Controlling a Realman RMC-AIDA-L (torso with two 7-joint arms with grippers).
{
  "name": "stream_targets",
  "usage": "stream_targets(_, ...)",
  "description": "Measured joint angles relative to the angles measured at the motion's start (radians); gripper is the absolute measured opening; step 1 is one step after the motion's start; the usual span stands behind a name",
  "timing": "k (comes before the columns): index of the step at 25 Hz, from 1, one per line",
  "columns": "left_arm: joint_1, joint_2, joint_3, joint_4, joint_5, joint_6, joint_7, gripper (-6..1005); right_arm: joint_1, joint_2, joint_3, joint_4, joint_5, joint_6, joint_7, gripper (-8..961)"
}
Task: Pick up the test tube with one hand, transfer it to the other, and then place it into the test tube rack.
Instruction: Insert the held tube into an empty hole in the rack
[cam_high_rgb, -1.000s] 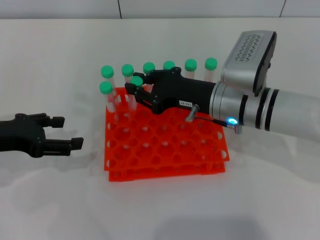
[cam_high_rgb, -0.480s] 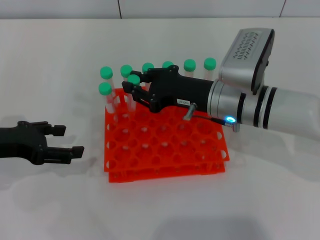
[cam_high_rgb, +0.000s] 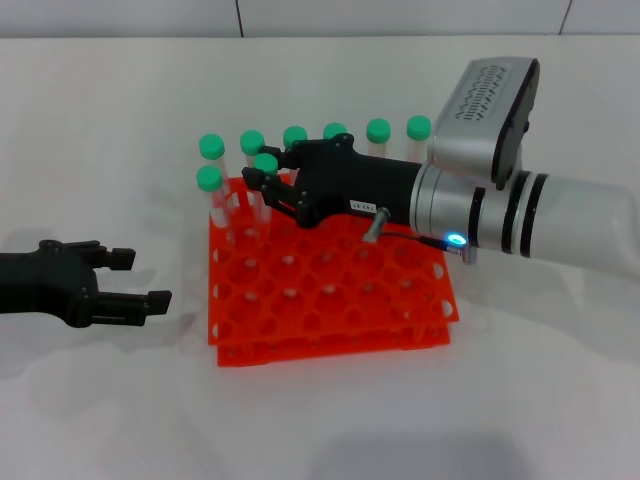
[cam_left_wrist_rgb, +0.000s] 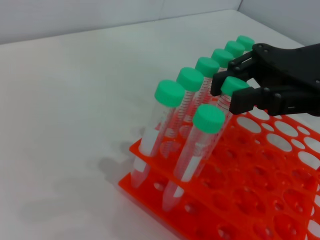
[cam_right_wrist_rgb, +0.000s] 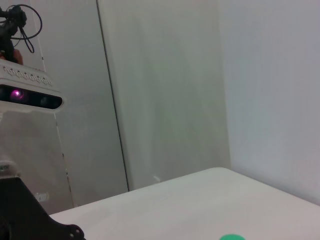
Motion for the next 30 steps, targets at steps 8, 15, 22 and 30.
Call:
stream_targets(8, -0.001, 0.001, 0.000, 0.000, 0.000, 0.000, 0.000, 889, 0.006, 0.000, -0.001, -0.002, 0.000, 0.001, 0.000, 273)
stream_targets(15, -0.002, 0.002, 0.000, 0.000, 0.000, -0.001, 0.000, 889, 0.016, 0.000, -0.002, -0.001, 0.000, 0.004, 0.001, 273)
stream_targets(22, -0.002, 0.002, 0.000, 0.000, 0.000, -0.001, 0.000, 889, 0.021, 0.000, -0.010, 0.000, 0.000, 0.024, 0.002, 273)
stream_targets(30, -0.002, 0.002, 0.000, 0.000, 0.000, -0.001, 0.000, 889, 0.021, 0.000, -0.012, 0.000, 0.000, 0.025, 0.002, 273)
